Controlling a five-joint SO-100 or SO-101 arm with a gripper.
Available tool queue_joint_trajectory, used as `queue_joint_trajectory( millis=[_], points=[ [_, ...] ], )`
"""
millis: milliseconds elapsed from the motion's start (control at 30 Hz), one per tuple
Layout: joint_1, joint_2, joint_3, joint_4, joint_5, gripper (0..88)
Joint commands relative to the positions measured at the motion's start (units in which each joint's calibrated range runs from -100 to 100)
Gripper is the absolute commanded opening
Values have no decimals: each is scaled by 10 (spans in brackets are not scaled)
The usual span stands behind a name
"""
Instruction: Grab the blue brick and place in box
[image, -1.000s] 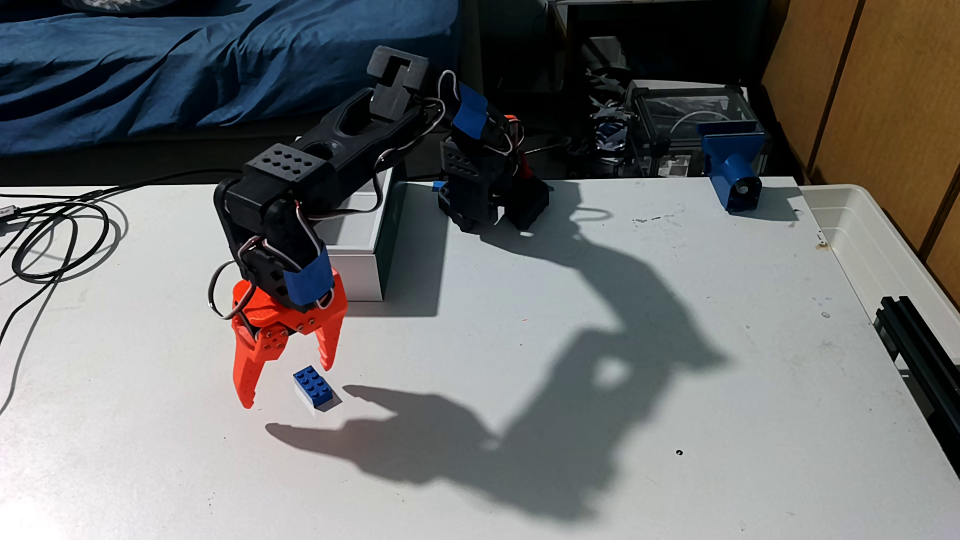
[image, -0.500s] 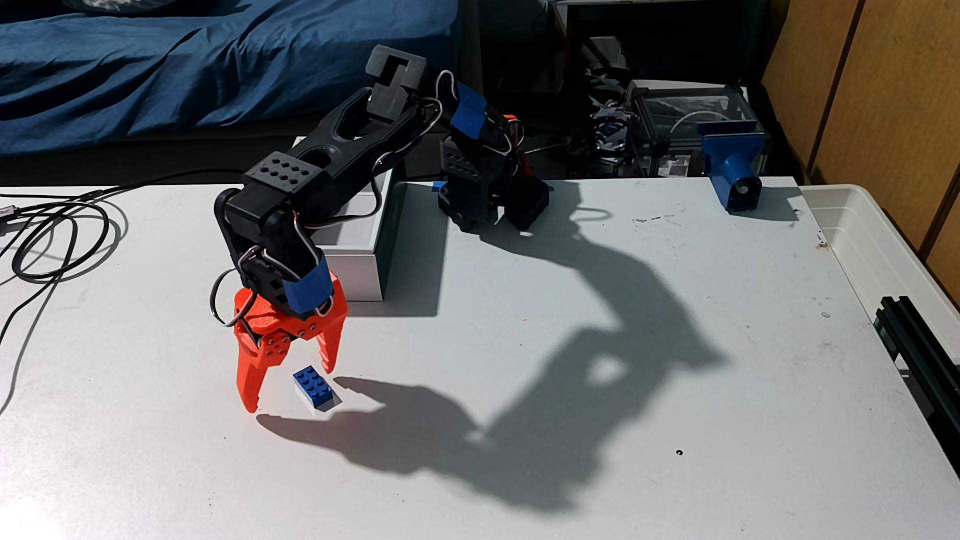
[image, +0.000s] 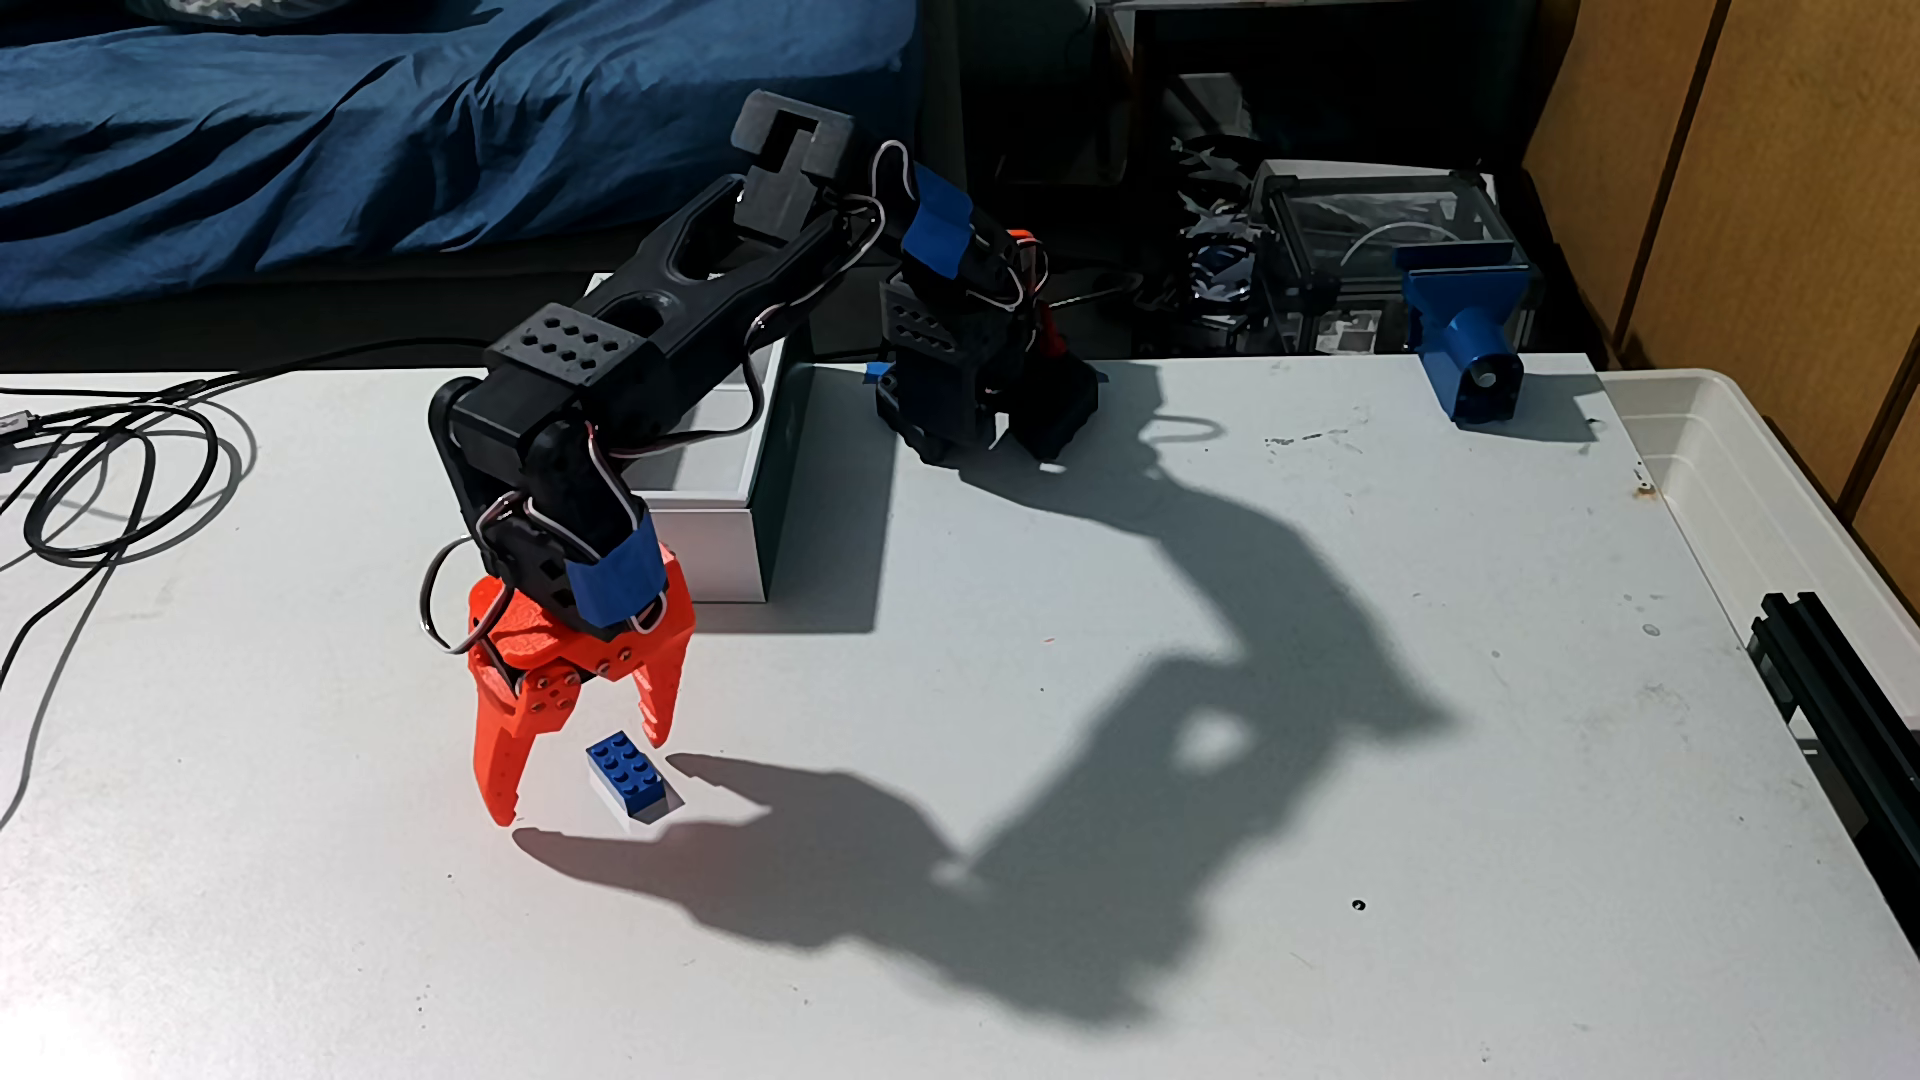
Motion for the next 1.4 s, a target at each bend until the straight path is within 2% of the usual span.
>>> queue_joint_trajectory(
  millis=[0, 133, 333, 600, 767, 1367],
  points=[
    [6, -6, -1, -2, 3, 317],
    [6, -6, -1, -2, 3, 312],
    [7, -6, -1, -16, 3, 223],
    [12, -6, -1, -17, 3, 213],
    [14, -6, -1, -18, 3, 158],
    [14, -6, -1, -18, 0, 59]
  ],
)
